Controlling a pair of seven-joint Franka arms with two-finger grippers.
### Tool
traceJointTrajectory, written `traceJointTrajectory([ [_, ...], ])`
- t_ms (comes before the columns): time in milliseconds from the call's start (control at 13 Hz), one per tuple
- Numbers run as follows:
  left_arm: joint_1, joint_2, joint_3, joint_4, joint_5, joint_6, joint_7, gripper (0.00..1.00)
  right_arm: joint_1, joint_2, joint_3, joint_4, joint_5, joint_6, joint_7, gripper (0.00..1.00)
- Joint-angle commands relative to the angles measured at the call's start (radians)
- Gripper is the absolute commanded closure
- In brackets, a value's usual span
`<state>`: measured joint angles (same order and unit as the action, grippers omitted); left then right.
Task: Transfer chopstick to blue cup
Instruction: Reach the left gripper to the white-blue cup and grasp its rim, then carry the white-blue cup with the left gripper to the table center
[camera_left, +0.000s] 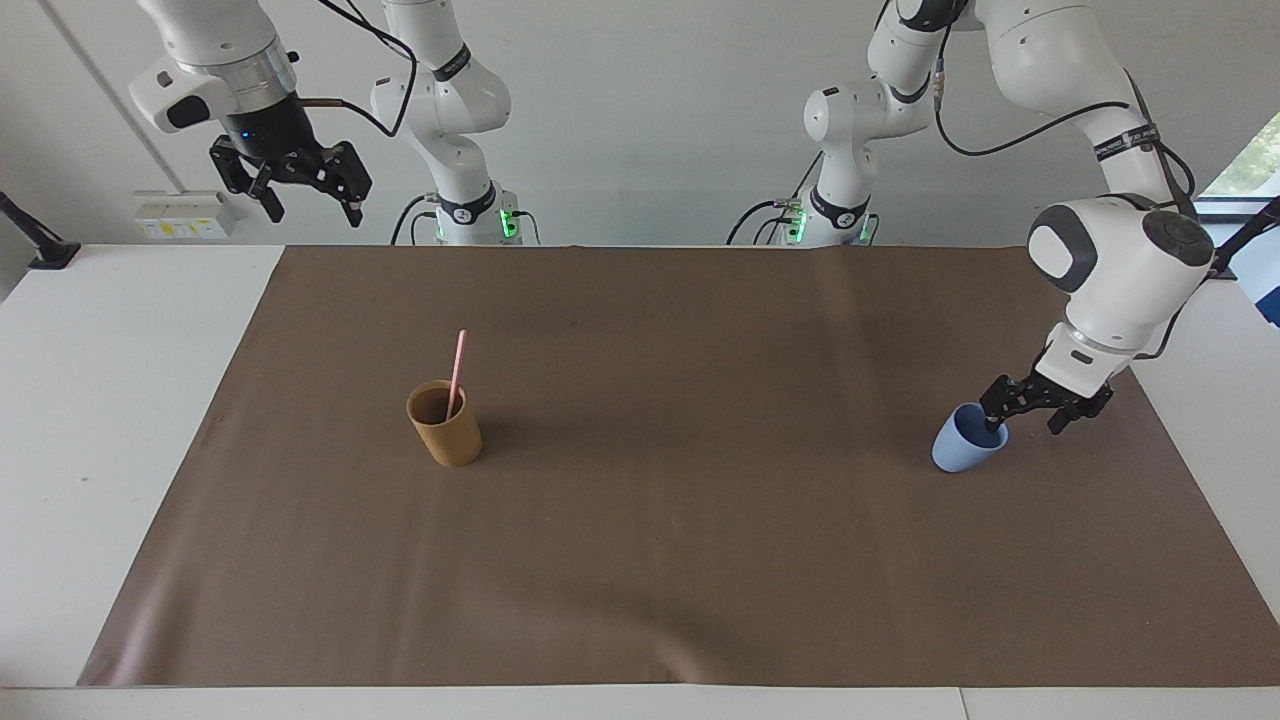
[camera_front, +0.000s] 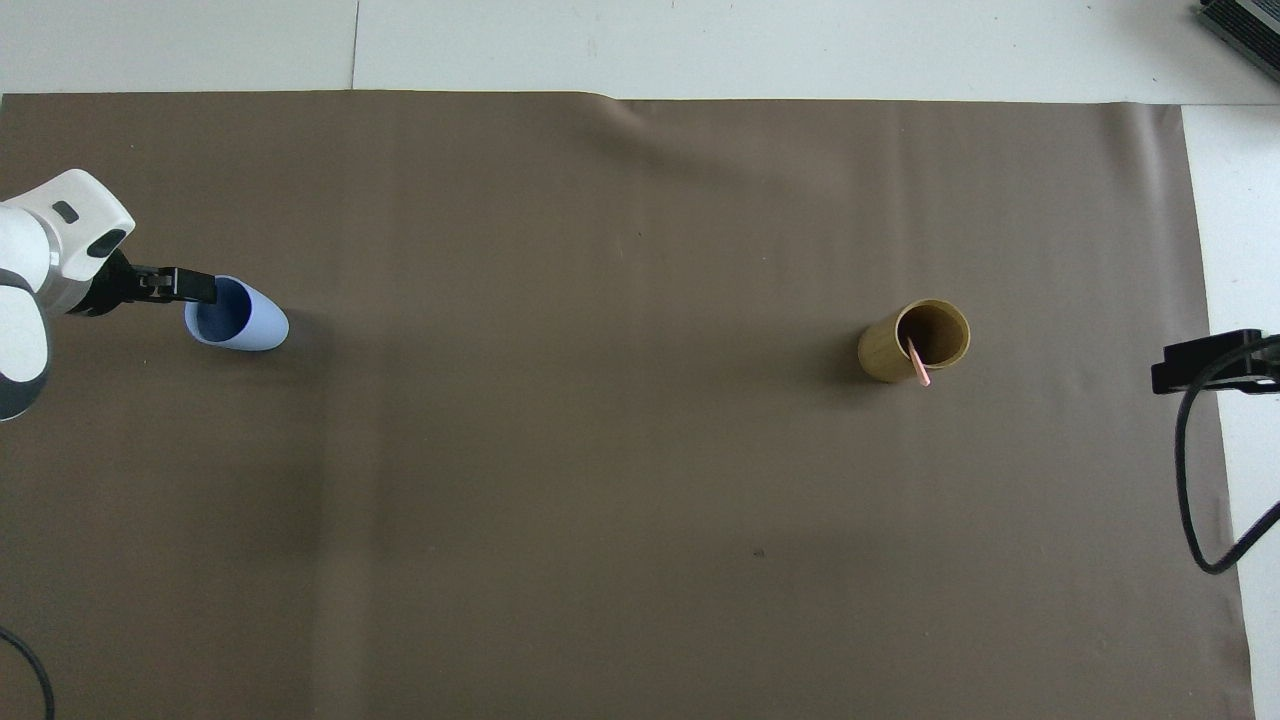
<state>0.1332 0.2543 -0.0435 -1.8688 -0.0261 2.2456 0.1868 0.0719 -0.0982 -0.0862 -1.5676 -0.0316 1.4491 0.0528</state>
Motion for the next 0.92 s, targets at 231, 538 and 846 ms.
traceJointTrajectory([
  [231,0.005,0.003,-0.010,-0.105,0.003,0.100,-0.001,0.12,-0.012,-0.018,0.006,-0.017,0.010,-0.001,-0.011,0.00],
  [538,0.008,0.002,-0.010,-0.105,0.003,0.094,-0.006,1.00,-0.012,-0.018,0.006,-0.017,0.010,-0.001,-0.011,0.00],
  [846,-0.004,-0.024,-0.010,-0.099,0.003,0.059,-0.006,1.00,-0.012,-0.018,0.006,-0.017,0.010,-0.001,-0.011,0.00],
])
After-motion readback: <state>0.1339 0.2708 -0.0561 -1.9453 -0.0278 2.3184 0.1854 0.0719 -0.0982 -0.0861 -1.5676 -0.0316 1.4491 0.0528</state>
